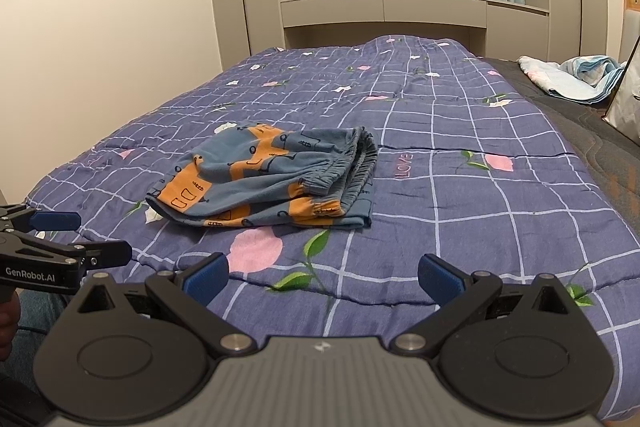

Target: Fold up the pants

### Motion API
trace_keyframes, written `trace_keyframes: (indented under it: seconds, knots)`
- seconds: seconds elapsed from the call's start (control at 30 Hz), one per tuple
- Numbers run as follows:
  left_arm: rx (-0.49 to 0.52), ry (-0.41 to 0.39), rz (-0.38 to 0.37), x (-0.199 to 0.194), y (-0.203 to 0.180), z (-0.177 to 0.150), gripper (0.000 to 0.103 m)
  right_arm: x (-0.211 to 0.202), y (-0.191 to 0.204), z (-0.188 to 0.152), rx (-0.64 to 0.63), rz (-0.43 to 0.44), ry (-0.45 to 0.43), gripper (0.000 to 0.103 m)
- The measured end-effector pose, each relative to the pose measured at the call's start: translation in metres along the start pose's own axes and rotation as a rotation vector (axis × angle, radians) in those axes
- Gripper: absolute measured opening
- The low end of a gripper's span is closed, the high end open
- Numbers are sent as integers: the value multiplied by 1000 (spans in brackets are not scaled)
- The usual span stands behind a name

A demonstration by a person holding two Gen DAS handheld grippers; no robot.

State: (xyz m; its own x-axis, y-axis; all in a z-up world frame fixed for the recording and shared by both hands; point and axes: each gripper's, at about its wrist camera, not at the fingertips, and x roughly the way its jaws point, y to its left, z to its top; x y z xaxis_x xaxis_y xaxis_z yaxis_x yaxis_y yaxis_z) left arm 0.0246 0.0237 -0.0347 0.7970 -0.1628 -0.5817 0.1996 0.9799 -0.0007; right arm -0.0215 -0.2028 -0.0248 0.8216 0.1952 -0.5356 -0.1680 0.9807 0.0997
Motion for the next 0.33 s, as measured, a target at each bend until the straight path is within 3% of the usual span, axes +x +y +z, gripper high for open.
trace_keyframes:
  seconds: [0.33]
  knots:
    - [0, 4, -2, 1, 1, 0, 102, 1, -1, 0, 1, 3, 6, 103]
